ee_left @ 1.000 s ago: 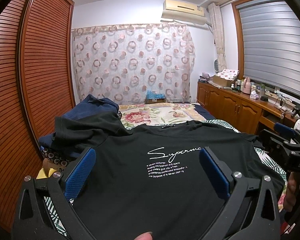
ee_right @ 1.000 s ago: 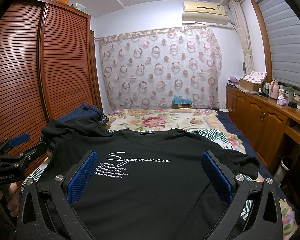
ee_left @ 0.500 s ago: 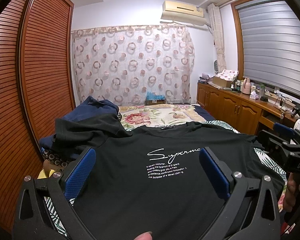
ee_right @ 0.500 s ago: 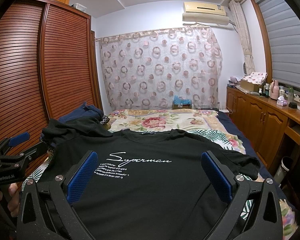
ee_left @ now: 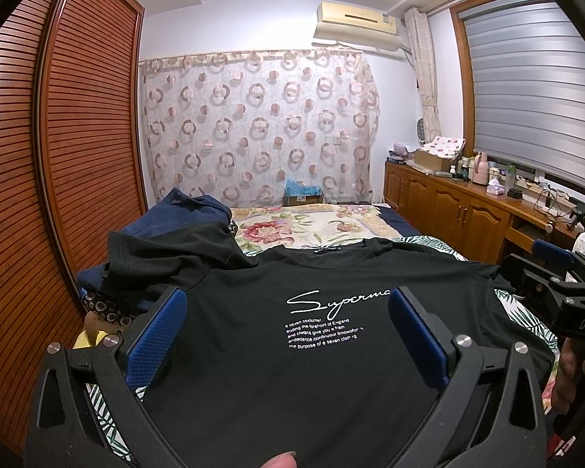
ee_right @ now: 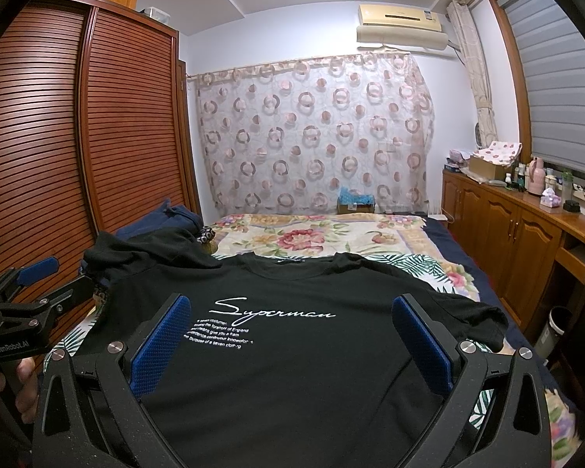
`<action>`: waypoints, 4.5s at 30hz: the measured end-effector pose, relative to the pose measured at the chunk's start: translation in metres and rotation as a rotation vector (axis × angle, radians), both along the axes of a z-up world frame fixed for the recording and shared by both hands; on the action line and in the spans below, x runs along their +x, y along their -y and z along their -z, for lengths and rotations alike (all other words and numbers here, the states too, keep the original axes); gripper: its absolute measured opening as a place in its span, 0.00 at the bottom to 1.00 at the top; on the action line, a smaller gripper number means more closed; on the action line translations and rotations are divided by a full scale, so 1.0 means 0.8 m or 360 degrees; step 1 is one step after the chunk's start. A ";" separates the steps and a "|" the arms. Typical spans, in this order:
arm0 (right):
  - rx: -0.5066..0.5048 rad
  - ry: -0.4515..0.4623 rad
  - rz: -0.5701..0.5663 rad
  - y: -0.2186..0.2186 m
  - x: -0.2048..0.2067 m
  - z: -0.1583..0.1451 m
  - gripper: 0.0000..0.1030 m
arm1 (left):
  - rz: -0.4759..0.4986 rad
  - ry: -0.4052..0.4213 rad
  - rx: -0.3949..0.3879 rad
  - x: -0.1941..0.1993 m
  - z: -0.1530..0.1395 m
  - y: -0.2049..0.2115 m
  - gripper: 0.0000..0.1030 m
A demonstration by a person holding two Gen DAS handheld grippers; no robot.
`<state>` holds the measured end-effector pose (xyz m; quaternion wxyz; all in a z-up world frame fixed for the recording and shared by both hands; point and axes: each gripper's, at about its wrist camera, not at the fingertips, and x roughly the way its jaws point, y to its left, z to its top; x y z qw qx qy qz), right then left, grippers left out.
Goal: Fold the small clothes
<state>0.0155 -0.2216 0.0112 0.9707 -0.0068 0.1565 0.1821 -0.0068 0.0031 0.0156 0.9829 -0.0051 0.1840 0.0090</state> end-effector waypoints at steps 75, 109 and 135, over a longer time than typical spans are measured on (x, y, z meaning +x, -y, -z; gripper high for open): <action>-0.0242 -0.0310 -0.0586 -0.080 0.188 0.014 0.94 | -0.0038 -0.0693 -0.0247 0.211 0.048 -0.265 0.13; -0.0199 -0.0413 -0.0566 -0.107 0.204 0.014 0.82 | 0.0419 -0.0583 0.0006 0.103 0.060 -0.114 0.83; -0.0315 -0.0833 -0.0950 -0.325 0.289 0.090 0.07 | 0.0173 -0.0888 -0.0002 0.129 0.162 -0.169 0.91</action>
